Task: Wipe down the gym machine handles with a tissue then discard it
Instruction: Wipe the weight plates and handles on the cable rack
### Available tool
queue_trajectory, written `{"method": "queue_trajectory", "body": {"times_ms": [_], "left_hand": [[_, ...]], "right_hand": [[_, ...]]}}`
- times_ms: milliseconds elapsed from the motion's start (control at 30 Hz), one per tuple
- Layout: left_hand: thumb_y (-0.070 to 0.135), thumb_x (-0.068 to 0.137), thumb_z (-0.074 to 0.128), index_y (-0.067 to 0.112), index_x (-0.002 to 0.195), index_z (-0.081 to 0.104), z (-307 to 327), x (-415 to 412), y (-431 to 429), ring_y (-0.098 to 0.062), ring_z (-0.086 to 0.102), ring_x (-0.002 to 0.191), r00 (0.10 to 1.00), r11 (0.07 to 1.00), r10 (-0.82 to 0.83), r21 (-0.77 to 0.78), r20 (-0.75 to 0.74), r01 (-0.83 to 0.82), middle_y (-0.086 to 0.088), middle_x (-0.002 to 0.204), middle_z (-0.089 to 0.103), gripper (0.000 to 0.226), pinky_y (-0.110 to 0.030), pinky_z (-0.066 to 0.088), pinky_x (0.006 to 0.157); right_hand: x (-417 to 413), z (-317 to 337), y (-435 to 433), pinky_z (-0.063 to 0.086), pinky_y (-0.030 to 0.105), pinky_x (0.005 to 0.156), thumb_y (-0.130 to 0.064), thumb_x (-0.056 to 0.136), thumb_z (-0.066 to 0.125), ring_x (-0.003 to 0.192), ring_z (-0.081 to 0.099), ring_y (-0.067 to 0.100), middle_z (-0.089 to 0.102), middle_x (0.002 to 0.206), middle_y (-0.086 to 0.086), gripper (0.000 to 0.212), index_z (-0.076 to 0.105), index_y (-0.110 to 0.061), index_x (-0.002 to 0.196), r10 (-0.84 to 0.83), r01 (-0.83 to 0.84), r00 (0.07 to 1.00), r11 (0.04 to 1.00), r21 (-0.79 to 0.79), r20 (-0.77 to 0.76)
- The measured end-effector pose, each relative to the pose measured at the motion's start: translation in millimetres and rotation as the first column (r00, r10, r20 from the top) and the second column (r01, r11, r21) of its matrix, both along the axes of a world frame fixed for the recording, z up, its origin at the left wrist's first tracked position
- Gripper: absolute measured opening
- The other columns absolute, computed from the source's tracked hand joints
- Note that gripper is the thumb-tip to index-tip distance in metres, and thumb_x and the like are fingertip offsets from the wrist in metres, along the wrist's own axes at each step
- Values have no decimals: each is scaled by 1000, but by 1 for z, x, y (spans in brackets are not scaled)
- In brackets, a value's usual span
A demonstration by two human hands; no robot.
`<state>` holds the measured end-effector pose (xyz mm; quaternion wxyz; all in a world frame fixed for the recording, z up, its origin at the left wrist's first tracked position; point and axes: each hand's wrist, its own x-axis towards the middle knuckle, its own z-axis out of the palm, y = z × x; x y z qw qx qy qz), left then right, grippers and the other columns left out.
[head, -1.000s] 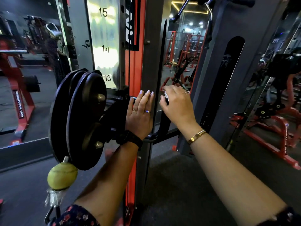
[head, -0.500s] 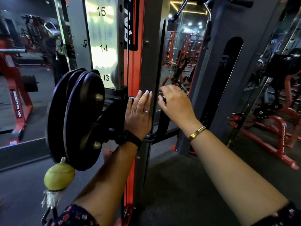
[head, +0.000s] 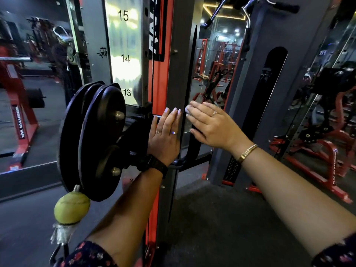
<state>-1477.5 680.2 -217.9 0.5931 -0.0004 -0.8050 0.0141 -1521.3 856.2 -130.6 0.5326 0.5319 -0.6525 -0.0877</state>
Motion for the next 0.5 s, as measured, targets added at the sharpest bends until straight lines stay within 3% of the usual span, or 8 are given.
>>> {"method": "queue_trajectory", "body": {"times_ms": [67,133,200,267,333,433,500], "left_hand": [[15,98,27,10,144,44,0,1,1,-23,32,142,1000,1000,1,1,9,-1,-4,148,40,50,-42,17,120],[20,101,20,10,144,45,1,2,1,-23,34,141,1000,1000,-2,8,23,2,-5,147,43,51,-42,17,120],[18,100,21,10,144,45,2,3,2,-23,34,141,1000,1000,8,11,23,-8,-4,148,42,51,-42,18,119],[12,93,38,11,145,43,2,3,3,-22,32,142,1000,1000,13,6,23,-13,-2,149,37,52,-42,16,120],[9,81,54,12,147,39,2,4,5,-22,28,144,998,1000,12,28,59,-14,-3,151,36,67,-43,17,120],[7,75,61,13,148,36,2,6,9,-21,24,146,996,998,5,67,84,-11,-4,153,36,78,-45,18,120],[7,76,61,13,148,35,2,5,8,-21,24,146,997,998,11,60,77,-15,-4,153,35,77,-44,17,120]], "right_hand": [[3,5,-13,41,41,105,-30,98,44,118,58,26,66,114,10,36,70,-6,105,-53,52,998,999,6,28],[4,5,-18,42,41,104,-27,98,44,113,60,27,67,107,10,34,70,-5,100,-72,73,996,997,-11,46],[3,-1,-13,43,41,104,-21,99,46,119,57,29,65,116,13,32,68,-1,109,-25,26,1000,999,-36,8],[-1,-10,1,44,42,104,-13,99,50,129,49,30,57,132,17,32,60,4,124,36,-39,998,997,-59,-47],[-2,-19,11,43,43,105,-8,98,53,134,43,32,48,140,19,37,51,6,132,84,-84,996,989,-120,-8],[-1,-25,10,38,43,110,-9,96,55,135,41,33,45,141,21,40,50,7,132,100,-85,993,975,-203,63],[0,-21,1,40,44,108,-11,96,53,133,44,33,50,138,20,36,57,6,127,103,-90,993,981,-174,65]]}}
